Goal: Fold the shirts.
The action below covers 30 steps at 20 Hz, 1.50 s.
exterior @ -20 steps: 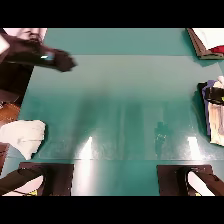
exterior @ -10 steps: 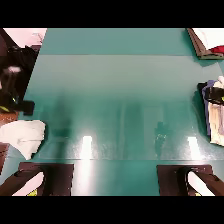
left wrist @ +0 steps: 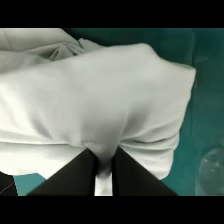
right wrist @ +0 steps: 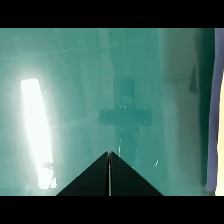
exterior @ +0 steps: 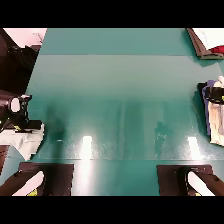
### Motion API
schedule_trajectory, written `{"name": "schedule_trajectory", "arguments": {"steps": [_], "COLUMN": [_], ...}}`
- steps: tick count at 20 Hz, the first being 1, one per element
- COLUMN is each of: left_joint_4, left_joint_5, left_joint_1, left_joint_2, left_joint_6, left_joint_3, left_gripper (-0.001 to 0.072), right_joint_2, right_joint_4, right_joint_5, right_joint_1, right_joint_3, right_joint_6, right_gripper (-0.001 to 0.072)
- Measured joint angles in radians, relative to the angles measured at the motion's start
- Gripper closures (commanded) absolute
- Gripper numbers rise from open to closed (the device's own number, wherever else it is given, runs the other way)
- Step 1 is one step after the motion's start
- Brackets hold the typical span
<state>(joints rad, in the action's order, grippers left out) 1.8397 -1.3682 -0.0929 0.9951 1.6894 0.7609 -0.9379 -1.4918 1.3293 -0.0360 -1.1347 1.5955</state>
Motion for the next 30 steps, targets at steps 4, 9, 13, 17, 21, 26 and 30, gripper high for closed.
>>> {"name": "schedule_trajectory", "arguments": {"steps": [4,9,13,17,21,26,30], "left_joint_4": [-0.063,-0.395,-0.689,-0.792,-0.792,-0.772,-0.764], "left_joint_5": [-0.005,0.054,0.143,0.123,0.132,0.116,-0.054], "left_joint_1": [0.041,0.257,0.454,0.566,0.595,0.534,0.399], "left_joint_2": [0.000,-0.001,0.010,0.096,0.278,0.478,0.514], "left_joint_6": [-0.046,-0.258,-0.430,-0.523,-0.551,-0.449,-0.386], "left_joint_3": [0.232,0.665,0.854,0.910,0.925,0.930,0.916], "left_gripper": [0.0684,0.0684,0.0683,0.0683,0.0098,0.0086,0.0086], "right_joint_2": [0.000,0.000,0.000,0.000,0.000,0.000,0.000], "right_joint_4": [0.000,0.000,0.000,0.000,0.000,0.000,0.000], "right_joint_5": [-0.030,-0.078,-0.092,-0.093,-0.076,-0.064,-0.061], "right_joint_1": [0.000,0.000,0.000,0.000,0.000,0.000,0.000], "right_joint_3": [-0.019,-0.118,-0.200,-0.237,-0.247,-0.250,-0.250], "right_joint_6": [0.000,0.000,0.000,0.000,0.000,0.000,0.000], "right_gripper": [0.0694,0.0693,0.0694,0.0694,0.0693,0.0694,0.0694]}}
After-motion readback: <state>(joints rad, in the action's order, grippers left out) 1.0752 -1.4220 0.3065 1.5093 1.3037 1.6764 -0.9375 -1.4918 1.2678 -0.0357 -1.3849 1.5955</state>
